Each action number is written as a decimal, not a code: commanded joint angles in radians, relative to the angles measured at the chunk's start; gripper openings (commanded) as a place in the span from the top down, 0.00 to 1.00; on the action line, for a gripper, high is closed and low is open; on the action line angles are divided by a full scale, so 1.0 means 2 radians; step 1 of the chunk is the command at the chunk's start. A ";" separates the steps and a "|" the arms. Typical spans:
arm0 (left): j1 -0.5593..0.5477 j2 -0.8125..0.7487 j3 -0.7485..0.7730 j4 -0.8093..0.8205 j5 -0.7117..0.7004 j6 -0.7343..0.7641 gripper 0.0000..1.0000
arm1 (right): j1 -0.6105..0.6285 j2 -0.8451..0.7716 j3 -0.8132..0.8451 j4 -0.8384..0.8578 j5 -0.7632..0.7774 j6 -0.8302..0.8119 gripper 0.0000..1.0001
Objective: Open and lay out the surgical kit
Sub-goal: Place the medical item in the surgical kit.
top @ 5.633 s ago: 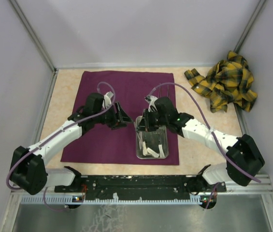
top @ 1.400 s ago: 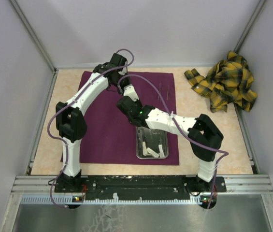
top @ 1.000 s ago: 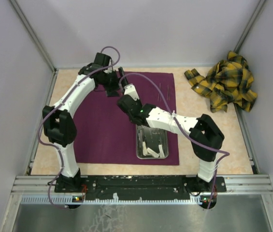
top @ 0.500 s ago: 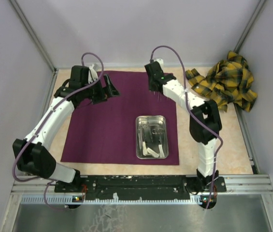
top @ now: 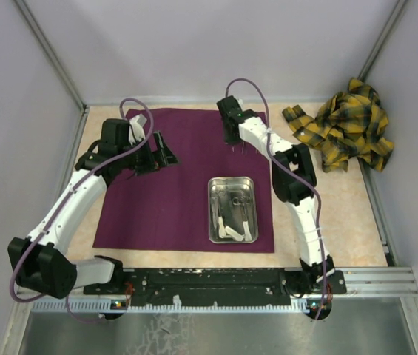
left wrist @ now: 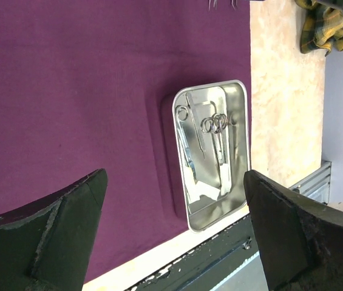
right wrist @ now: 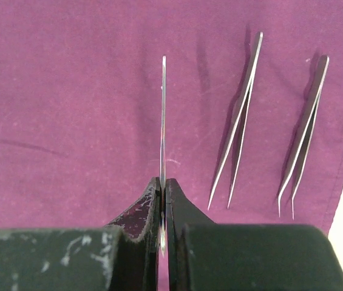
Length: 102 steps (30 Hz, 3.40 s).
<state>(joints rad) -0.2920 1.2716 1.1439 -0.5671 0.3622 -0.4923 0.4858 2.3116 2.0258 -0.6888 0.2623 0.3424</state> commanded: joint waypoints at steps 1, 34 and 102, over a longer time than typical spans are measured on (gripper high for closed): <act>0.002 -0.012 -0.008 0.011 0.010 0.007 0.01 | -0.005 0.015 0.038 -0.005 0.002 0.002 1.00; 0.031 0.007 -0.020 0.020 0.022 0.016 0.01 | -0.025 0.063 0.082 -0.014 -0.010 0.017 1.00; 0.066 -0.067 -0.007 -0.032 0.024 0.034 0.00 | -0.010 -0.192 -0.058 -0.012 -0.021 -0.005 0.46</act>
<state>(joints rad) -0.1654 1.1904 1.1019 -0.5930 0.4114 -0.4435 0.4580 2.1471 2.0220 -0.7666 0.2619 0.3573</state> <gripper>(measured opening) 0.996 0.530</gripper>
